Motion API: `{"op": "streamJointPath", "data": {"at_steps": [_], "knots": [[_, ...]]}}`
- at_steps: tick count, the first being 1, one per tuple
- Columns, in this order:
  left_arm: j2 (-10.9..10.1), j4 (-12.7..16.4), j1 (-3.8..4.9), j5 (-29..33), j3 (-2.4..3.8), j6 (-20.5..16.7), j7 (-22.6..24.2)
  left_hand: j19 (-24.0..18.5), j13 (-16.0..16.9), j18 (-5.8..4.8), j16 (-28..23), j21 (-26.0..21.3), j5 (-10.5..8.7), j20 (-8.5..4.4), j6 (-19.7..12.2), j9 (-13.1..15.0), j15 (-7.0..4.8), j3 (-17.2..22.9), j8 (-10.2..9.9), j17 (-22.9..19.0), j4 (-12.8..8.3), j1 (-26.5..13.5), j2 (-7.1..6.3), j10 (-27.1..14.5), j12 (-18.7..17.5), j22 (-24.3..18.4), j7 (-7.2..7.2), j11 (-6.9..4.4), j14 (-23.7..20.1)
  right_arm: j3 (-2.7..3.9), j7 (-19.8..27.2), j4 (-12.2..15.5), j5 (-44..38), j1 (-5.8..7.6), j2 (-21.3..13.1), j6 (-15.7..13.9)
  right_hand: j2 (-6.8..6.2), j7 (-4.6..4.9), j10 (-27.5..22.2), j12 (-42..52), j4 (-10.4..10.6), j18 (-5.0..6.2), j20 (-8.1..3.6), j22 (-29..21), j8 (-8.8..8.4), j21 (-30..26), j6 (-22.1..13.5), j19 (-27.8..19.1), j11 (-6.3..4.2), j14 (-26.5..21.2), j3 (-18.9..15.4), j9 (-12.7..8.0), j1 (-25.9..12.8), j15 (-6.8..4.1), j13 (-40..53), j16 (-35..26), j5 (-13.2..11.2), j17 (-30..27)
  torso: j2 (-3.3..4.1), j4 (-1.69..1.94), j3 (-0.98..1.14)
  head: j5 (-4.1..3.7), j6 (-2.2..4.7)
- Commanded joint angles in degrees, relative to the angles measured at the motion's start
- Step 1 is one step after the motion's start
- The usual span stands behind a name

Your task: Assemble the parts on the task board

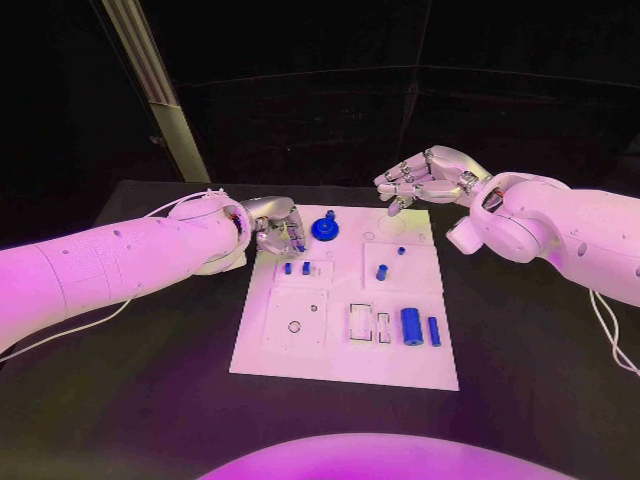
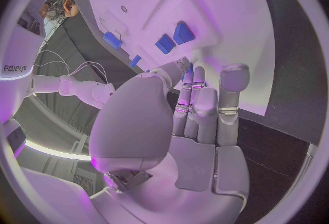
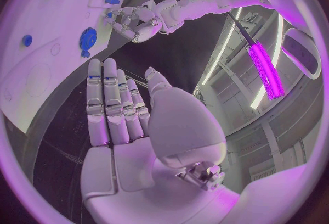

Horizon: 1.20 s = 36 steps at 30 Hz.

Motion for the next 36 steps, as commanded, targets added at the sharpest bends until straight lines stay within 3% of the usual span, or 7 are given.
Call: {"op": "streamJointPath", "data": {"at_steps": [1,36], "knots": [[0.1,0.0,0.06,-1.1,0.01,0.8,-0.7,-0.1,0.1,-0.60,-0.1,-0.2,0.01,0.15,-0.2,0.0,0.27,0.1,-0.3,0.2,-0.2,-0.7,-0.15,-0.1,-0.3,-0.1,0.26,0.32,0.2,0.03,0.6,0.1,0.0,0.11,0.0,0.0,0.36,0.18,-0.3,0.2,0.3,0.72,0.01,0.0,0.31,-0.3,-0.3,0.4,-0.02,0.0,0.1,0.0,-0.2,0.42,0.0,-0.2,-0.1,0.0,0.00,0.01,0.00,-0.05,-0.02],[1.2,-0.4,0.06,-2.2,0.01,0.3,-2.5,0.0,0.2,-0.71,1.2,0.3,0.02,0.37,-0.5,0.0,0.51,-0.3,-0.8,3.2,0.1,-1.5,-0.15,-0.1,-0.8,0.4,0.53,0.55,0.9,0.03,0.6,0.2,0.0,0.11,-0.1,0.0,0.31,0.18,-0.3,0.2,0.3,0.72,0.01,0.0,0.32,-0.3,-0.3,0.4,-0.02,0.0,0.0,0.0,-0.2,0.42,0.0,-0.2,-0.2,-0.1,0.00,0.02,-0.01,-0.13,-0.02]]}}
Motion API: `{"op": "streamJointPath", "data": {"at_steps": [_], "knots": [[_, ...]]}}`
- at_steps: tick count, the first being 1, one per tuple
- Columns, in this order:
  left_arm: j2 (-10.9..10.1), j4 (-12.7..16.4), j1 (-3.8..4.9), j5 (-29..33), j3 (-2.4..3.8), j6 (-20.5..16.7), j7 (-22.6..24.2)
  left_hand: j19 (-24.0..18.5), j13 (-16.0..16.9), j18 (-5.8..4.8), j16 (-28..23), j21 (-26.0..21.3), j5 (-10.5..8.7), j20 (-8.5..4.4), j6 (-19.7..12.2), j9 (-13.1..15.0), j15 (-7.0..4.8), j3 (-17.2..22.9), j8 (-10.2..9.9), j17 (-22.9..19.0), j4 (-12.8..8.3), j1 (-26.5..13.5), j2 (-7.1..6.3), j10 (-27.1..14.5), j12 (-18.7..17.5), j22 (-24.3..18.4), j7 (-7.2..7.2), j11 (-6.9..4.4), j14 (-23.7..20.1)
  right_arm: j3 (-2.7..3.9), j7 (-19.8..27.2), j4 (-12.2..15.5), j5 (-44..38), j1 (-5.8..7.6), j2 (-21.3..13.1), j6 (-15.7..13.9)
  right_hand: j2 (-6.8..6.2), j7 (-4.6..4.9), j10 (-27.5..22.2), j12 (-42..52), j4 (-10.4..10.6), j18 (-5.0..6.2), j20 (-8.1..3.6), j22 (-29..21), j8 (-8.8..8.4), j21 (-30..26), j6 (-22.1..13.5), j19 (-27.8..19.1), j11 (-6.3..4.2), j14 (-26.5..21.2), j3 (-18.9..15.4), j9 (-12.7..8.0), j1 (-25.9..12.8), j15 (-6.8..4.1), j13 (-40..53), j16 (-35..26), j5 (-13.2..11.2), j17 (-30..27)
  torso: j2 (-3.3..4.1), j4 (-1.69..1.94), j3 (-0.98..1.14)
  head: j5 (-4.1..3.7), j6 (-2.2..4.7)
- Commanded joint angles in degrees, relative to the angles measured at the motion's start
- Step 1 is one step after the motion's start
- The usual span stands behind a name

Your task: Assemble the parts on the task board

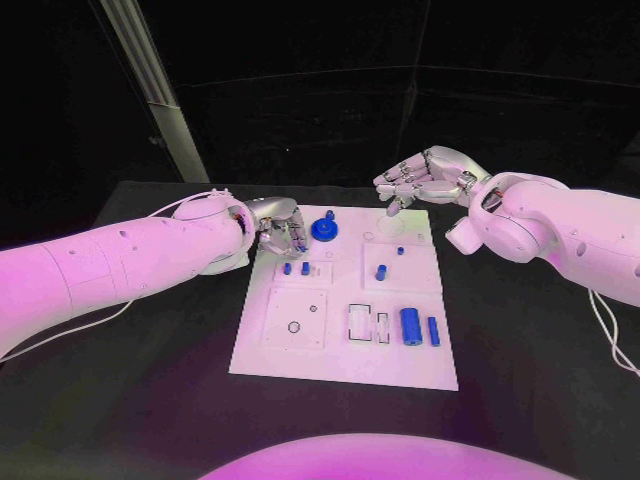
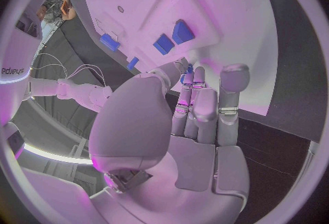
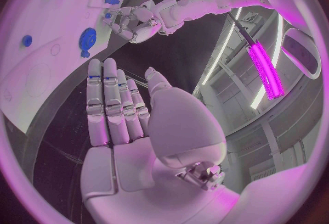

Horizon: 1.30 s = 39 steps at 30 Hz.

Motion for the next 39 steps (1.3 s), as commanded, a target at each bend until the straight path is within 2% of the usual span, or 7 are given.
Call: {"op": "streamJointPath", "data": {"at_steps": [1,29,39], "knots": [[0.1,0.0,0.02,-0.7,-0.02,0.1,-1.0,0.0,0.1,-0.71,0.2,0.3,0.03,0.37,0.0,0.0,0.09,-0.2,-0.2,0.0,0.1,-0.5,0.00,0.2,-0.3,0.1,0.11,0.33,0.5,0.03,0.6,0.1,0.0,0.11,0.0,0.0,0.31,0.18,-0.3,0.2,0.3,0.72,0.01,0.0,0.32,-0.3,-0.3,0.4,-0.02,0.0,0.1,0.0,-0.2,0.42,0.0,-0.2,-0.2,-0.1,0.02,0.04,-0.01,-0.02,-0.05],[0.7,-0.4,0.03,-1.8,-0.03,2.3,-2.4,-0.1,0.1,-0.60,0.3,-0.2,0.00,0.42,-0.2,0.0,0.12,-0.4,-0.5,0.2,-0.1,-0.5,-0.15,0.1,-0.7,-0.2,0.22,0.42,0.5,0.03,0.5,0.1,0.0,0.11,0.0,0.1,0.24,0.18,-0.3,0.2,0.4,0.72,0.02,0.0,0.33,-0.4,-0.3,0.4,-0.01,0.0,0.0,0.0,-0.3,0.43,0.0,-0.2,-0.2,-0.1,0.01,0.01,0.01,-0.04,-0.13],[0.6,-0.2,0.03,-2.0,-0.03,0.7,-1.1,-0.1,0.2,-0.60,0.0,-0.2,0.08,0.45,0.0,0.1,0.11,-0.1,-0.6,-0.5,-0.3,-0.2,0.31,0.3,-0.8,-0.1,0.14,0.36,0.2,0.03,0.5,0.1,0.0,0.12,0.0,0.1,0.24,0.18,-0.3,0.2,0.4,0.72,0.02,0.0,0.33,-0.4,-0.3,0.4,-0.01,0.0,0.0,0.0,-0.3,0.43,0.0,-0.2,-0.2,-0.1,-0.01,0.06,-0.03,-0.07,-0.13]]}}
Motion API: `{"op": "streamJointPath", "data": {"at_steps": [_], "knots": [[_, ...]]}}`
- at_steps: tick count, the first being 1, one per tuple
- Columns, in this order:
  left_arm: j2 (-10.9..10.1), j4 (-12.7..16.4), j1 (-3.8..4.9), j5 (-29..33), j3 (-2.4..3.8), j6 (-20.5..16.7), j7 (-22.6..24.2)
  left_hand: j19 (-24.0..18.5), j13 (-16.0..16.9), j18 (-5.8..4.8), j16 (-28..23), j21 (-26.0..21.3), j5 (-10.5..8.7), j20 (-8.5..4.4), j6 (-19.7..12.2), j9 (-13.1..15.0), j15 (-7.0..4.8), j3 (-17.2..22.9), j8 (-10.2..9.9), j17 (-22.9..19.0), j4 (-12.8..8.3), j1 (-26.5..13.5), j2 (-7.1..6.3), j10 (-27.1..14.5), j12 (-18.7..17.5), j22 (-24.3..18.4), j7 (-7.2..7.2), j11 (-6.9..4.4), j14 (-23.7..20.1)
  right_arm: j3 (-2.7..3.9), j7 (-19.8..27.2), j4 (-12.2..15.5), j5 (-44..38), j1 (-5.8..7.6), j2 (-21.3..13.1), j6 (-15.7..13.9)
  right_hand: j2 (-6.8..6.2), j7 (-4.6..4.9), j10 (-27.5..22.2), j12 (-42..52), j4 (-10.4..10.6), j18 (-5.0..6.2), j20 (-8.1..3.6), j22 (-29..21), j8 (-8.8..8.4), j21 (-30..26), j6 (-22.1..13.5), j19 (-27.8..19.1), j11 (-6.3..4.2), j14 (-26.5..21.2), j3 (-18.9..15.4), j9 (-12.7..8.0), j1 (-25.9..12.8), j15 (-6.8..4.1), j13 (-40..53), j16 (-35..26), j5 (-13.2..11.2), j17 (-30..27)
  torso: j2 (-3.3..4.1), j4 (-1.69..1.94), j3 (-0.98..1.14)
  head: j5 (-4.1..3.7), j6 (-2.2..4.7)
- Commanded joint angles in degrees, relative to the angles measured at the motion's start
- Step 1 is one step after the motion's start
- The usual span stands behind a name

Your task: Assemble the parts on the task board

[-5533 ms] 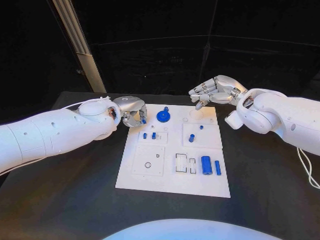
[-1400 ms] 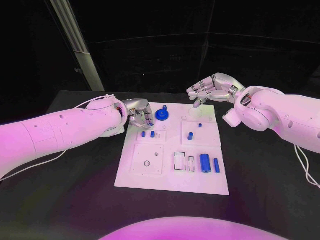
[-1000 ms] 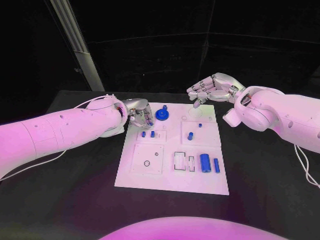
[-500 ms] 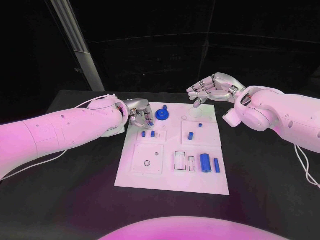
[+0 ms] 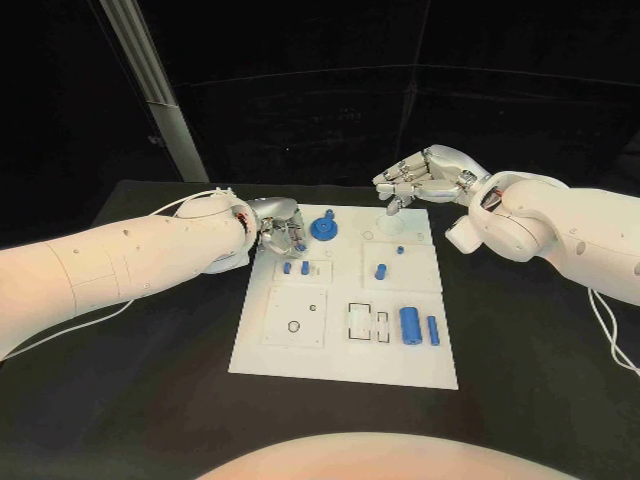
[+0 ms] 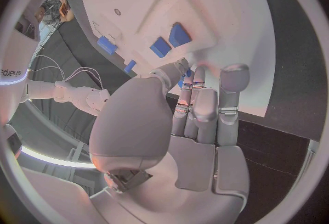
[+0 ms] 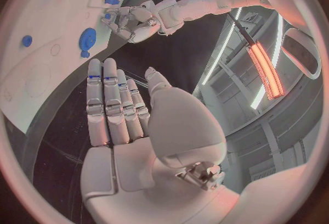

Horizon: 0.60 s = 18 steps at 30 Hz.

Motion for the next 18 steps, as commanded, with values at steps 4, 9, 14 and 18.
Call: {"op": "streamJointPath", "data": {"at_steps": [4,9,14,18], "knots": [[-0.3,0.4,-0.01,-0.5,-0.04,-2.8,2.4,0.0,0.1,-0.62,0.0,0.0,0.09,0.43,0.2,0.1,-0.13,0.2,-0.1,-0.6,-0.2,-0.1,0.57,0.5,-0.2,0.2,0.06,0.28,0.0,0.03,0.6,0.1,0.0,0.11,0.0,0.1,0.24,0.18,-0.3,0.2,0.4,0.72,0.02,0.0,0.33,-0.4,-0.3,0.4,-0.02,0.0,0.0,0.0,-0.3,0.43,0.0,-0.2,-0.2,-0.1,0.00,0.06,-0.05,-0.01,0.08],[-0.8,0.6,-0.01,1.1,-0.03,-5.5,4.5,0.0,0.2,-0.60,0.1,-0.1,0.05,0.42,0.4,0.2,-0.16,0.1,-0.1,-0.4,0.0,-0.3,0.70,0.6,-0.3,0.2,0.00,0.26,0.1,0.03,0.6,0.0,0.0,0.11,0.0,0.1,0.21,0.18,-0.3,0.3,0.4,0.72,0.02,0.0,0.34,-0.4,-0.3,0.4,-0.01,0.0,0.0,0.0,-0.3,0.43,0.0,-0.2,-0.2,-0.1,-0.03,0.08,-0.03,-0.03,0.12],[-1.3,0.6,-0.01,3.6,-0.03,-7.4,6.5,-0.3,0.1,-0.43,-0.2,-1.2,0.00,0.46,0.3,0.1,-0.08,-0.2,-0.3,-1.0,0.5,-1.2,0.55,0.1,-0.8,-0.6,-0.15,0.34,-0.1,0.03,0.6,-0.1,0.0,0.11,0.0,0.1,0.20,0.19,-0.3,0.3,0.4,0.72,0.02,0.0,0.34,-0.4,-0.3,0.4,-0.01,0.0,0.0,0.0,-0.3,0.44,0.0,-0.2,-0.2,-0.1,-0.03,0.11,-0.02,-0.05,0.14],[-1.8,0.7,-0.01,5.7,-0.03,-8.8,8.4,-0.9,-0.2,-0.21,-0.7,-2.7,-0.04,0.60,0.5,0.1,0.10,-0.9,-0.4,-1.9,1.1,-2.3,0.26,-1.0,-1.7,-1.6,-0.42,0.50,-0.6,0.03,0.6,-0.2,0.0,0.11,0.0,0.1,0.20,0.19,-0.3,0.3,0.4,0.72,0.02,0.0,0.34,-0.4,-0.3,0.4,-0.01,0.0,0.0,0.0,-0.3,0.44,0.0,-0.2,-0.2,-0.1,-0.02,0.11,-0.03,-0.05,0.16]]}}
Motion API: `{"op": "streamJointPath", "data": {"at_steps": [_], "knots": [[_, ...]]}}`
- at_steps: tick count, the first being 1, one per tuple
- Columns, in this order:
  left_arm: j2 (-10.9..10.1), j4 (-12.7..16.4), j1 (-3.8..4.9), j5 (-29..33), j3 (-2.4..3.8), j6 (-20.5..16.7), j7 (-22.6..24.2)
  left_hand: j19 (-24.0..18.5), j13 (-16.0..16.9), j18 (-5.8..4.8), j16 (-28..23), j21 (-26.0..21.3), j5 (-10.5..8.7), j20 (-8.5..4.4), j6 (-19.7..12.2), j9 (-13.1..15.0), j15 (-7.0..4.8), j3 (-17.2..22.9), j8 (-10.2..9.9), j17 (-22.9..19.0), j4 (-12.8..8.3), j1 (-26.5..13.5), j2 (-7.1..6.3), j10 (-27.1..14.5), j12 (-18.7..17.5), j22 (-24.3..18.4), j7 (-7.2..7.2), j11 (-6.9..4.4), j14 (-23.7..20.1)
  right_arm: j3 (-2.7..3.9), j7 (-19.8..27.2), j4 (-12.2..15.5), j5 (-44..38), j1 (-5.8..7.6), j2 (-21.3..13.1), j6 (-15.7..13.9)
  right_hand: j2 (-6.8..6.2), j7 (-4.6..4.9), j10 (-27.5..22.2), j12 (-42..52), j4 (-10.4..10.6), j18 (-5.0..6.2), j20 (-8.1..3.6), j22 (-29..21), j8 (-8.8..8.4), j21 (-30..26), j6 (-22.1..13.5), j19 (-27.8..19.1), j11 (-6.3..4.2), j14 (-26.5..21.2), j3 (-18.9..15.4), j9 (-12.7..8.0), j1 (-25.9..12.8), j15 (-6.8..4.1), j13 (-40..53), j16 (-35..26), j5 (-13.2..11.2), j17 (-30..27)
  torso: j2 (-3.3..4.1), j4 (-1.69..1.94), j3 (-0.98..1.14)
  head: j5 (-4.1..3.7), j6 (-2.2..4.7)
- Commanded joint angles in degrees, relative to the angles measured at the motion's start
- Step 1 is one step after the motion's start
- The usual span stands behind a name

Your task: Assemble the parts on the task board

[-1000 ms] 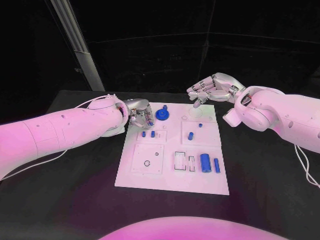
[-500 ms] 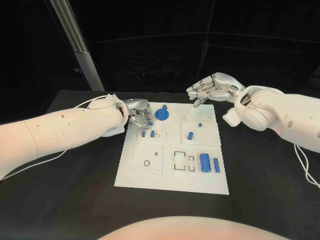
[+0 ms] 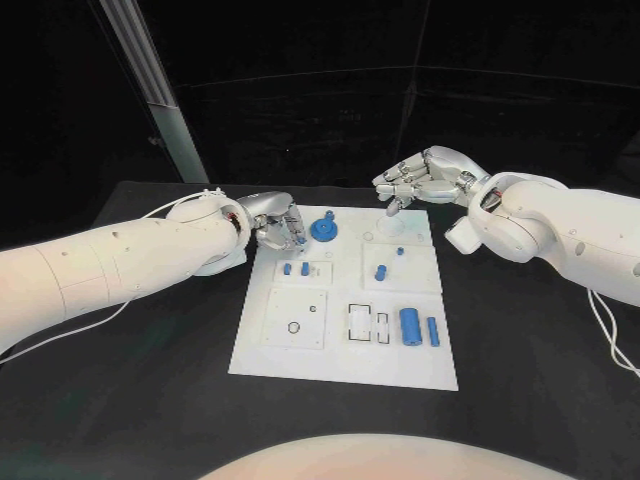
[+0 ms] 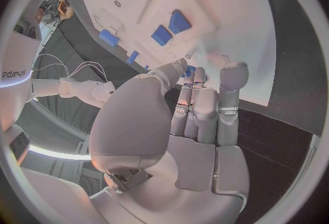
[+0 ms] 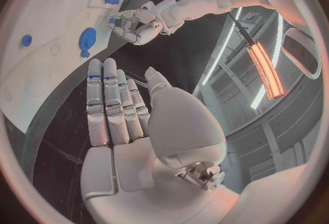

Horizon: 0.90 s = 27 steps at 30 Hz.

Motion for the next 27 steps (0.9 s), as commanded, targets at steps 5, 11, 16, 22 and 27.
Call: {"op": "streamJointPath", "data": {"at_steps": [5,11,16,22,27], "knots": [[-0.5,0.2,0.07,4.7,0.02,-2.7,4.9,-2.4,-0.6,0.40,-2.2,-5.0,-0.05,0.61,0.0,0.0,0.66,-1.4,-0.8,-4.1,0.5,-1.2,-0.24,-4.5,-2.2,-3.4,-0.27,0.51,-2.6,0.03,0.5,-0.1,0.0,0.11,-0.1,0.1,0.20,0.19,-0.3,0.3,0.4,0.72,0.02,0.0,0.34,-0.2,-0.3,0.4,-0.01,0.0,0.0,0.0,-0.3,0.44,0.0,-0.2,-0.2,-0.1,0.02,-0.04,0.02,0.12,0.01],[-0.5,0.2,0.07,5.1,0.01,-0.3,5.1,-7.0,-0.7,1.65,-3.8,-13.6,-0.07,1.63,-0.3,-0.1,1.78,-4.6,-1.6,-8.7,0.1,-0.5,0.24,-11.5,-3.7,-9.2,-0.49,1.77,-5.9,0.03,0.5,-0.1,0.0,0.11,-0.1,0.1,0.20,0.19,-0.3,0.3,0.4,0.72,0.02,0.0,0.34,-0.2,-0.3,0.4,-0.01,0.0,0.0,0.0,-0.3,0.44,0.0,-0.2,-0.2,-0.1,0.02,-0.08,0.05,0.20,0.08],[-0.2,0.0,0.03,5.2,0.00,-0.2,5.8,-8.3,-0.5,1.78,-3.1,-15.0,0.05,2.41,-0.1,-0.1,2.63,-6.9,-2.2,-8.9,0.4,0.5,0.91,-16.0,-3.7,-9.8,-0.73,2.73,-6.9,0.03,0.5,-0.1,0.0,0.11,-0.1,0.1,0.19,0.19,-0.4,0.3,0.5,0.72,0.03,0.0,0.35,-0.2,-0.3,0.4,-0.01,0.0,0.0,0.0,-0.4,0.45,0.0,-0.2,-0.2,-0.1,0.04,-0.06,0.03,0.17,0.14],[0.4,-0.3,-0.23,5.2,-0.01,0.2,6.4,-8.6,-0.4,1.93,-2.0,-15.4,0.11,2.76,0.4,-0.1,2.84,-8.4,-2.5,-8.2,0.9,1.4,1.29,-18.1,-2.7,-10.0,-0.88,2.96,-7.0,0.03,0.5,-0.1,0.0,0.11,-0.1,0.2,0.19,0.19,-0.4,0.3,0.5,0.72,0.03,0.0,0.35,-0.2,-0.3,0.4,-0.01,0.0,0.0,0.0,-0.4,0.45,0.0,-0.2,-0.2,-0.1,0.02,-0.11,0.03,0.21,0.13],[1.0,-0.7,-0.80,4.1,-0.01,0.4,6.4,-8.5,-0.3,1.96,-1.2,-15.4,0.12,2.84,0.7,0.0,2.90,-8.7,-2.6,-7.2,0.9,2.0,1.61,-18.4,-2.0,-10.1,-0.93,3.04,-6.6,0.03,0.5,-0.1,0.0,0.11,-0.1,0.2,0.19,0.19,-0.4,0.3,0.5,0.72,0.03,0.0,0.35,-0.2,-0.3,0.4,-0.01,0.0,0.0,0.0,-0.4,0.45,0.0,-0.2,-0.2,-0.1,0.05,-0.11,0.03,0.12,0.15]]}}
